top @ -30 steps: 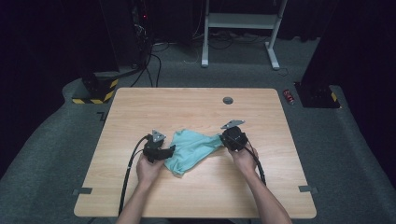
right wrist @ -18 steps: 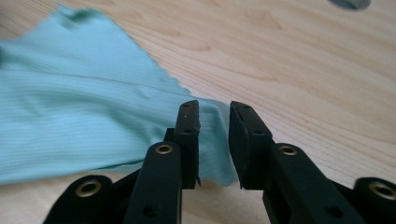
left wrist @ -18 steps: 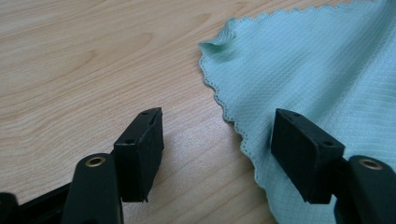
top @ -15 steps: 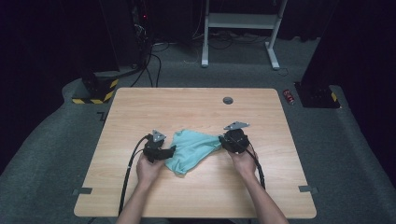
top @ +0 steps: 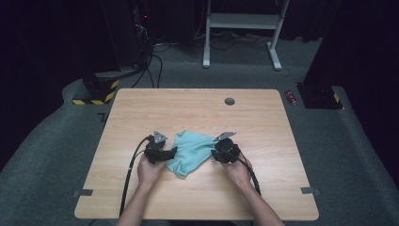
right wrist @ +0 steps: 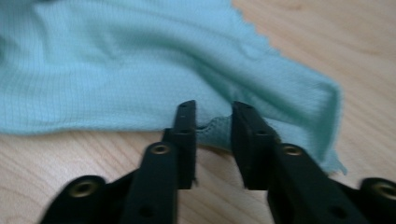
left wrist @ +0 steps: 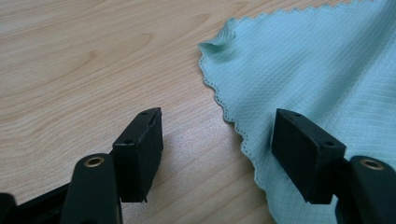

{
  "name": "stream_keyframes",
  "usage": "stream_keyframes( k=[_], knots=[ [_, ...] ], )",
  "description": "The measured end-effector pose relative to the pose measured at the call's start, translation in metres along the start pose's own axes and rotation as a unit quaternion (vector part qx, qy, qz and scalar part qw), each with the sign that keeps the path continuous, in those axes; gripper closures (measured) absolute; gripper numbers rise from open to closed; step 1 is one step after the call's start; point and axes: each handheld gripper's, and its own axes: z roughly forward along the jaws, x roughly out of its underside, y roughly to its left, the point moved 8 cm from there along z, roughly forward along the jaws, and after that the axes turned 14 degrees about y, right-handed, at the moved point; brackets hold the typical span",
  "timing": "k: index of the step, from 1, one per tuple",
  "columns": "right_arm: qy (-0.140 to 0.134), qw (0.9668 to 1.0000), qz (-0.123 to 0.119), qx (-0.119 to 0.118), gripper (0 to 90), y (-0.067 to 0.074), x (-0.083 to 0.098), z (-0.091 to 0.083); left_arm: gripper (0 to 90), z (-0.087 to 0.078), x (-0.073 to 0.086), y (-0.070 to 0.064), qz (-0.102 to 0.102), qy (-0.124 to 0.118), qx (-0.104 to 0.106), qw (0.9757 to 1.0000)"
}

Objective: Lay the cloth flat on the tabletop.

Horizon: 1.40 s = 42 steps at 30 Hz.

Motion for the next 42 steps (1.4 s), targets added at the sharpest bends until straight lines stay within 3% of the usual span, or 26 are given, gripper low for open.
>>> stream_keyframes(
  k=[2, 6, 12, 16, 19, 22, 25, 26, 28, 30, 33, 39, 42],
  knots=[
    [0.010, 0.9999, -0.003, 0.001, 89.5, 0.000, 0.002, 0.004, 33.9, 0.000, 0.000, 0.000, 0.000, 0.000, 0.000, 1.0000],
    [0.004, 1.0000, -0.002, 0.002, 90.0, -0.002, 0.002, 0.001, 33.8, 0.000, 0.000, 0.000, 0.000, 0.000, 0.000, 1.0000],
    [-0.034, 0.9994, 0.000, -0.002, 89.9, -0.006, -0.006, -0.019, 33.8, 0.000, 0.000, 0.000, 0.001, 0.000, -0.002, 1.0000],
    [-0.022, 0.9996, -0.015, -0.006, 71.7, 0.001, -0.003, -0.014, 36.5, -0.004, 0.002, -0.006, 0.024, -0.007, -0.010, 0.9997],
    [-0.018, 0.9997, -0.014, -0.007, 66.9, 0.004, -0.002, -0.008, 36.6, -0.017, 0.001, -0.022, 0.049, -0.025, 0.017, 0.9983],
    [-0.008, 0.9997, -0.023, -0.005, 66.4, 0.007, 0.000, 0.000, 36.3, -0.034, 0.000, -0.046, 0.079, -0.032, 0.052, 0.9950],
    [-0.004, 0.9996, -0.027, 0.002, 68.8, 0.009, 0.000, 0.006, 36.0, -0.041, 0.008, -0.071, 0.118, -0.016, 0.080, 0.9897],
    [-0.004, 0.9996, -0.027, 0.000, 71.4, 0.009, 0.000, 0.006, 36.0, -0.039, 0.011, -0.077, 0.130, -0.006, 0.082, 0.9881],
    [-0.003, 0.9996, -0.028, 0.008, 78.0, 0.008, 0.000, 0.006, 36.5, -0.034, 0.017, -0.086, 0.152, 0.011, 0.068, 0.9860],
    [-0.002, 0.9995, -0.029, 0.013, 86.2, 0.007, 0.000, 0.006, 40.9, -0.030, 0.020, -0.088, 0.161, 0.016, 0.056, 0.9853],
    [-0.006, 0.9996, -0.026, 0.009, 88.4, 0.006, 0.000, 0.006, 53.3, -0.028, 0.022, -0.091, 0.171, 0.015, 0.062, 0.9833],
    [-0.018, 0.9996, -0.024, -0.001, 89.0, 0.005, -0.002, 0.001, 79.1, -0.027, 0.022, -0.097, 0.218, 0.023, 0.051, 0.9743],
    [-0.030, 0.9993, -0.021, -0.009, 89.0, 0.004, -0.003, -0.007, 86.7, -0.028, 0.019, -0.093, 0.217, 0.021, 0.054, 0.9745]
  ],
)
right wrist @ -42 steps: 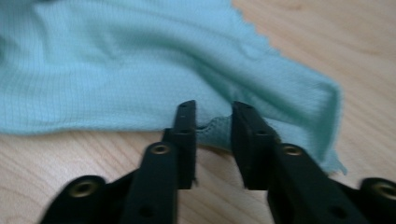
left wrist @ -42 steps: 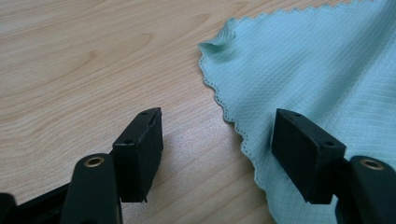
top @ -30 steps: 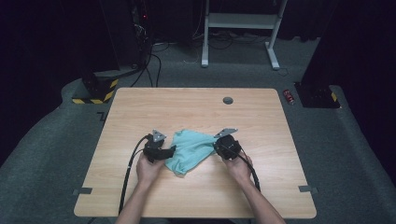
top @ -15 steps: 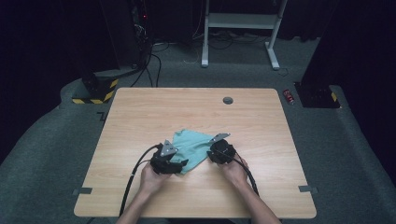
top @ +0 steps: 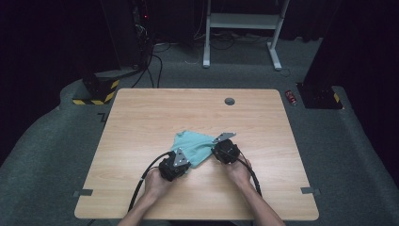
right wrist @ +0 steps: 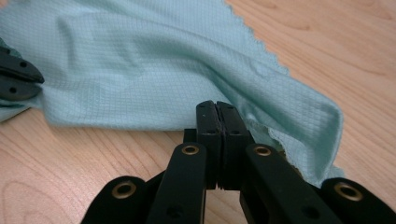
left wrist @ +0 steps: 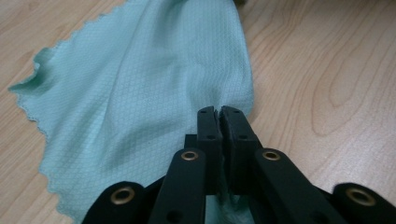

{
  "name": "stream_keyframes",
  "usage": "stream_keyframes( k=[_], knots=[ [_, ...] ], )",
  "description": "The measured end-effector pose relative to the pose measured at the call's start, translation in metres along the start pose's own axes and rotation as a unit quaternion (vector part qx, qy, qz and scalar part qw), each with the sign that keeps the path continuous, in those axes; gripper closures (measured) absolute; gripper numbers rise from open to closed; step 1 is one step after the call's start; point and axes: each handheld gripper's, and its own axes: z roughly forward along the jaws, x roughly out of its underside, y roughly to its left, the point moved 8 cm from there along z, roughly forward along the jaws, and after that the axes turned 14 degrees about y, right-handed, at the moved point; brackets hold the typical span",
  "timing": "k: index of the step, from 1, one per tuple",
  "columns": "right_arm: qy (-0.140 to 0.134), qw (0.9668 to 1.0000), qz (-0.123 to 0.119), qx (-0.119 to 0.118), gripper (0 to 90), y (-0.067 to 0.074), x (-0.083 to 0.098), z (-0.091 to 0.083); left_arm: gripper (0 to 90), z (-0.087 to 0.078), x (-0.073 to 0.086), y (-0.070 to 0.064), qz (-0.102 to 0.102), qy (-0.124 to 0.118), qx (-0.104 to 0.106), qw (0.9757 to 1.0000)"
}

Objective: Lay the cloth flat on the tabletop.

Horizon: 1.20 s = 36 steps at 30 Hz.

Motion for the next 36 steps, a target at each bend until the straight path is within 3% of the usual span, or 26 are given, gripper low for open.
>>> stream_keyframes(
  k=[2, 4, 7, 11, 13, 17, 20, 21, 22, 23, 29, 32, 36],
  knots=[
    [-0.003, 1.0000, 0.000, 0.000, 89.0, 0.000, 0.000, -0.002, 86.9, -0.005, -0.001, 0.006, -0.009, -0.010, 0.003, 0.9999],
    [-0.005, 1.0000, -0.001, 0.000, 89.0, -0.002, -0.001, -0.005, 87.1, -0.012, -0.003, 0.015, -0.032, -0.029, 0.014, 0.9990],
    [-0.012, 0.9999, -0.003, -0.001, 89.3, -0.003, -0.002, -0.009, 87.2, -0.021, -0.001, 0.037, -0.084, -0.060, 0.030, 0.9942],
    [-0.021, 0.9998, 0.001, 0.002, 89.5, -0.010, -0.007, -0.013, 87.2, -0.018, 0.005, 0.063, -0.135, -0.056, 0.026, 0.9889],
    [-0.022, 0.9997, 0.005, 0.005, 89.5, -0.014, -0.008, -0.012, 87.1, -0.009, 0.006, 0.069, -0.148, -0.047, 0.021, 0.9876],
    [-0.013, 0.9996, 0.018, 0.019, 89.4, -0.025, -0.018, -0.003, 86.9, 0.010, 0.007, 0.078, -0.156, -0.022, 0.002, 0.9875],
    [0.003, 0.9992, 0.020, 0.035, 88.0, -0.027, -0.024, 0.007, 86.2, 0.014, 0.005, 0.080, -0.162, -0.021, -0.005, 0.9865],
    [-0.001, 0.9993, 0.017, 0.033, 86.4, -0.024, -0.025, 0.007, 86.1, 0.013, 0.005, 0.080, -0.161, -0.022, -0.007, 0.9866],
    [-0.014, 0.9996, 0.005, 0.023, 84.2, -0.012, -0.028, 0.003, 85.9, 0.013, 0.005, 0.080, -0.160, -0.022, -0.007, 0.9869],
    [-0.014, 0.9996, 0.005, 0.023, 84.2, -0.012, -0.028, 0.003, 85.9, 0.013, 0.006, 0.080, -0.159, -0.023, -0.007, 0.9870],
    [-0.044, 0.9979, -0.045, -0.018, 81.2, 0.036, -0.036, -0.001, 85.6, 0.015, 0.007, 0.080, -0.158, -0.029, -0.013, 0.9869],
    [-0.029, 0.9972, -0.062, -0.030, 78.3, 0.053, -0.041, 0.012, 85.2, 0.015, 0.007, 0.081, -0.158, -0.033, -0.016, 0.9868],
    [-0.003, 0.9964, -0.075, -0.040, 67.1, 0.070, -0.043, 0.034, 84.7, 0.013, 0.007, 0.079, -0.149, -0.033, -0.028, 0.9879]
  ],
)
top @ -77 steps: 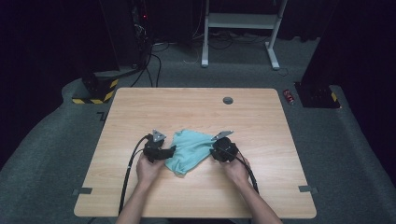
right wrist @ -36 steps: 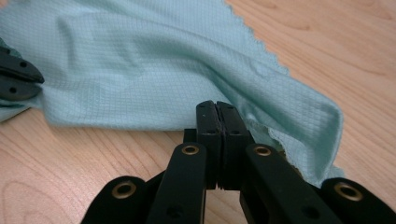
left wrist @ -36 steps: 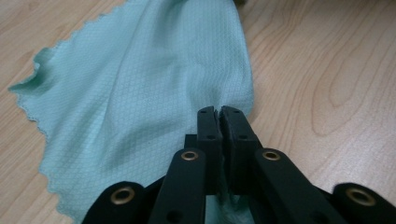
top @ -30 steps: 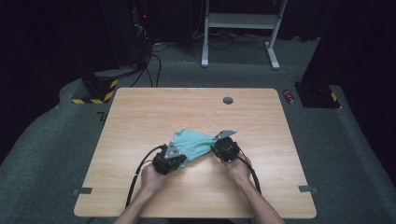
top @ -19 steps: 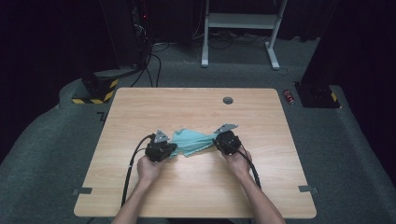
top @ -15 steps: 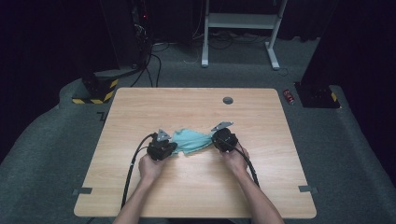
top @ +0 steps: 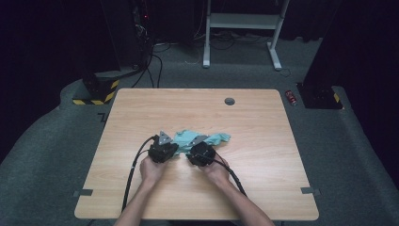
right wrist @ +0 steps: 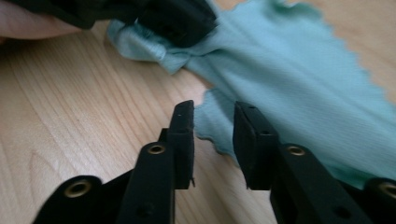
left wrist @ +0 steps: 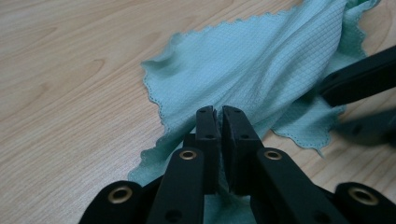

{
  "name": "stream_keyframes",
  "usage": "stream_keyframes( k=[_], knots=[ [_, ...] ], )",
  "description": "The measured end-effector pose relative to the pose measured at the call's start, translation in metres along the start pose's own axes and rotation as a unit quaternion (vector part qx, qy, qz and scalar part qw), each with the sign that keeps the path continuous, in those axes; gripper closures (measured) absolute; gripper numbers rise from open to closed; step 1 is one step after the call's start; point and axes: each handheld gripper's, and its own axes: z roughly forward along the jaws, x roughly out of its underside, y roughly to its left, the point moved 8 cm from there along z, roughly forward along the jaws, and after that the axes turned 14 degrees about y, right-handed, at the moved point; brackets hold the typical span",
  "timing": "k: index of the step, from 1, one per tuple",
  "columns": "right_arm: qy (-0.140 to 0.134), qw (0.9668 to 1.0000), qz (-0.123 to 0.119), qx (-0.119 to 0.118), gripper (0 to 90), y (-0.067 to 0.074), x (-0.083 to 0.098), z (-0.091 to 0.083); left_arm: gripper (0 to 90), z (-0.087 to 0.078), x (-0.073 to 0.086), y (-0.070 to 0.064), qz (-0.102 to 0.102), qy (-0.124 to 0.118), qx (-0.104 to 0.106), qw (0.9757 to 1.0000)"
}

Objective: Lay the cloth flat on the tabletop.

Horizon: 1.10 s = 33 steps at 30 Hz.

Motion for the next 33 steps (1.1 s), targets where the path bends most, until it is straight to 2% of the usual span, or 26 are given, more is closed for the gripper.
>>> stream_keyframes(
  k=[3, 5, 7, 10, 13, 16, 19, 24, 30, 33],
  knots=[
    [-0.004, 1.0000, 0.004, 0.000, 66.6, 0.002, -0.003, 0.004, 83.8, -0.001, 0.000, 0.001, -0.006, -0.004, 0.008, 0.9999],
    [0.000, 1.0000, 0.000, 0.004, 77.2, 0.002, -0.003, 0.003, 83.2, -0.002, 0.000, 0.001, -0.006, -0.005, 0.010, 0.9999],
    [0.003, 0.9997, -0.012, 0.019, 88.3, 0.001, -0.002, 0.003, 81.1, -0.002, 0.000, 0.000, -0.009, -0.005, 0.013, 0.9999],
    [0.005, 0.9998, -0.011, 0.017, 89.8, 0.000, 0.000, 0.002, 74.1, -0.005, 0.000, 0.000, -0.012, -0.006, 0.013, 0.9998],
    [0.004, 0.9998, -0.014, 0.013, 90.0, 0.002, 0.004, -0.002, 61.9, -0.010, 0.001, 0.001, -0.021, -0.006, 0.011, 0.9997],
    [-0.009, 0.9998, -0.017, 0.000, 90.0, 0.005, 0.013, -0.013, 57.3, -0.019, 0.002, 0.001, -0.025, -0.015, 0.015, 0.9995],
    [-0.021, 0.9995, -0.020, -0.009, 89.9, 0.008, 0.024, -0.028, 54.7, -0.027, 0.004, 0.002, -0.025, -0.019, 0.014, 0.9994],
    [-0.030, 0.9992, -0.023, -0.011, 89.7, 0.007, 0.058, -0.058, 54.0, -0.030, 0.009, -0.003, -0.023, -0.012, 0.022, 0.9994],
    [-0.021, 0.9994, -0.025, 0.010, 89.4, 0.001, 0.098, -0.077, 53.9, -0.028, 0.016, -0.012, -0.008, 0.004, 0.026, 0.9996],
    [-0.014, 0.9997, -0.011, 0.016, 89.3, -0.005, 0.116, -0.081, 53.7, -0.031, 0.019, -0.017, -0.002, 0.007, 0.025, 0.9997]
  ],
)
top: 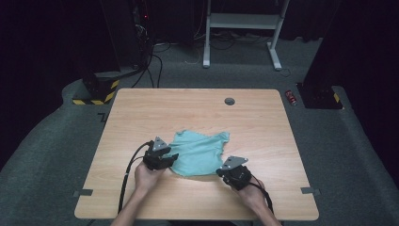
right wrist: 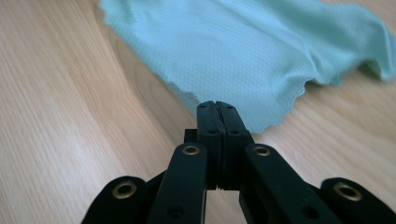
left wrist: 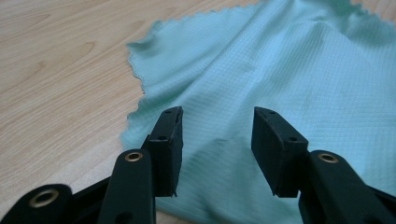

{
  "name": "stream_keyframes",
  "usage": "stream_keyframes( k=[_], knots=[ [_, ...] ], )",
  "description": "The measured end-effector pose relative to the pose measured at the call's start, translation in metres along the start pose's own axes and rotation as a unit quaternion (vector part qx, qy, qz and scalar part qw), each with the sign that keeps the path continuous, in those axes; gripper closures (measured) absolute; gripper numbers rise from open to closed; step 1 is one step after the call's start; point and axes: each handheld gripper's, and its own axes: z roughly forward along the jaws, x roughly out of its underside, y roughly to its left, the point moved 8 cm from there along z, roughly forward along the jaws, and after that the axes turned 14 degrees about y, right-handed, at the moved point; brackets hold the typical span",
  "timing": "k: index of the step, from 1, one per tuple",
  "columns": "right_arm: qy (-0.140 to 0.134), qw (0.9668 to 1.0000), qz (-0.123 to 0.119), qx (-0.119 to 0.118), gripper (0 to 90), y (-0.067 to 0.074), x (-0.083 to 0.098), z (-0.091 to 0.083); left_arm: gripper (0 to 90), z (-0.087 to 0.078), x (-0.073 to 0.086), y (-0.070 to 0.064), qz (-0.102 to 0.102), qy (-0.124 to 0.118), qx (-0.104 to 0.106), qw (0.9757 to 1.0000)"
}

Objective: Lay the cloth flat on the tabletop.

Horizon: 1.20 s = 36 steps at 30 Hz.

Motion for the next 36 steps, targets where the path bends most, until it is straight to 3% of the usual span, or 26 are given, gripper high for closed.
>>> stream_keyframes(
  k=[7, 11, 14, 19, 23, 27, 30, 34, 36],
  knots=[
    [0.016, 0.9996, 0.024, -0.001, 89.2, -0.010, 0.028, -0.003, 53.8, -0.002, 0.019, -0.008, 0.021, 0.023, -0.004, 0.9995],
    [0.016, 0.9993, 0.033, -0.005, 85.9, -0.011, 0.034, -0.003, 54.1, -0.006, 0.026, -0.016, 0.027, 0.022, 0.013, 0.9993],
    [-0.004, 0.9988, 0.049, -0.002, 80.3, -0.014, 0.029, -0.007, 54.0, -0.012, 0.022, -0.025, 0.031, 0.011, 0.023, 0.9992],
    [-0.019, 0.9986, 0.049, 0.003, 75.1, -0.012, 0.013, -0.005, 52.1, -0.016, 0.006, -0.041, 0.053, 0.002, 0.028, 0.9982],
    [-0.007, 0.9986, 0.052, 0.005, 73.1, -0.014, 0.008, 0.009, 51.8, 0.000, -0.003, -0.049, 0.069, 0.028, 0.003, 0.9972],
    [0.008, 0.9984, 0.054, 0.015, 72.8, -0.015, 0.009, 0.015, 71.6, 0.012, 0.004, -0.053, 0.098, 0.069, 0.001, 0.9928],
    [0.017, 0.9985, 0.051, 0.015, 76.9, -0.015, 0.014, 0.016, 86.0, 0.007, 0.011, -0.052, 0.109, 0.075, -0.001, 0.9913],
    [0.018, 0.9987, 0.047, 0.008, 89.5, -0.014, 0.020, 0.016, 89.2, -0.007, 0.022, -0.049, 0.103, 0.076, 0.016, 0.9916],
    [0.018, 0.9987, 0.047, 0.007, 89.8, -0.014, 0.021, 0.016, 89.3, -0.014, 0.030, -0.049, 0.100, 0.077, 0.027, 0.9916]
  ],
)
